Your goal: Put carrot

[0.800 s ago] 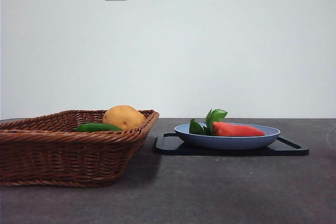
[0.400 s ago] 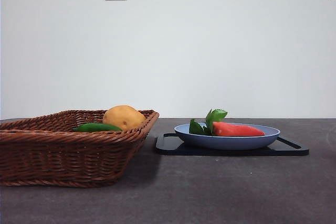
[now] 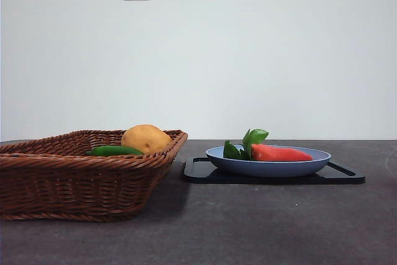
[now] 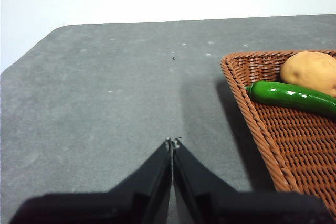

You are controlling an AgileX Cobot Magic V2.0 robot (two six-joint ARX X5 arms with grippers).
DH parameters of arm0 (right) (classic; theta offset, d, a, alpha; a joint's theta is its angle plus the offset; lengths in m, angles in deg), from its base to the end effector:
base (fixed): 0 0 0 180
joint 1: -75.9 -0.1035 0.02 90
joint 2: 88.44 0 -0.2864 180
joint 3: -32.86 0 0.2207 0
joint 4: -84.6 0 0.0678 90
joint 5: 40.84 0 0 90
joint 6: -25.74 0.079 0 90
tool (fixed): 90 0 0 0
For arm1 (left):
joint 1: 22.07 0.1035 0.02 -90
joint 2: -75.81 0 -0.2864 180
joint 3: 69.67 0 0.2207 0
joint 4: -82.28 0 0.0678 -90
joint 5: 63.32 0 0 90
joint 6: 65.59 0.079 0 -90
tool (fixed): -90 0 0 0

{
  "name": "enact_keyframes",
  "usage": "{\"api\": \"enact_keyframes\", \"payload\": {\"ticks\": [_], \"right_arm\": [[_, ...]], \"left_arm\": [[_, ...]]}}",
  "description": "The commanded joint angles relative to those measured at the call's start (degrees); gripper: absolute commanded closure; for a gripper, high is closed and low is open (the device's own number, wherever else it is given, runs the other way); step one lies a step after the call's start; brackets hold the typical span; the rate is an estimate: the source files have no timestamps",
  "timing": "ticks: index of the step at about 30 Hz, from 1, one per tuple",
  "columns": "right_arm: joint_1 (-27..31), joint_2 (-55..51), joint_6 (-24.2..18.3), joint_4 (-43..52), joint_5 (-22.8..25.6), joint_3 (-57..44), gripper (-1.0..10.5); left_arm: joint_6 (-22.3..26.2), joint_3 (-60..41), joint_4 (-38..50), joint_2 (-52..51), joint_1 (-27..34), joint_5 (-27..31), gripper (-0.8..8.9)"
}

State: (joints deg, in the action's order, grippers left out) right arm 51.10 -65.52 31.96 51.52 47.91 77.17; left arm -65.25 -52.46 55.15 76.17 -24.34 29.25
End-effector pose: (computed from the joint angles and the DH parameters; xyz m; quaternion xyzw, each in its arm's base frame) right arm 0.0950 0.0458 0.2658 0.0318 0.1117 0.2185 0.9689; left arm 0.0893 0.0000 0.1431 0.0067 0.0895 0.0023 0.9960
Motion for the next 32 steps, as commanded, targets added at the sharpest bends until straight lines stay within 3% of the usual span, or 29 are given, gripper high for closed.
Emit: {"api": "enact_keyframes", "payload": {"ticks": [1,17,21,24,32], "right_arm": [[-0.39,0.02,0.37,0.55,0.28,0.33,9.4],[-0.42,-0.02,0.31,0.55,0.28,0.33,9.4],[0.2,-2.47,-5.66,-0.81,0.55,0.28,9.4],[3.02,-5.79,-10.25,-1.07,-0.7,-1.16,9.4],[17.53,-14.12,-6.64,7.52,-11.43,-16.26,9.4]], "left_arm": [[-0.55,-0.26,0.59,-0.13,0.15,0.11,8.05],[-0.55,-0.26,0.57,-0.13,0.15,0.11,8.05],[-0.55,-0.26,0.59,-0.13,0.15,0.11,8.05],[-0.55,-0.26,0.59,-0.13,0.15,0.13,8.05],[-0.55,-0.26,0.59,-0.13,0.15,0.13,8.05]]}}
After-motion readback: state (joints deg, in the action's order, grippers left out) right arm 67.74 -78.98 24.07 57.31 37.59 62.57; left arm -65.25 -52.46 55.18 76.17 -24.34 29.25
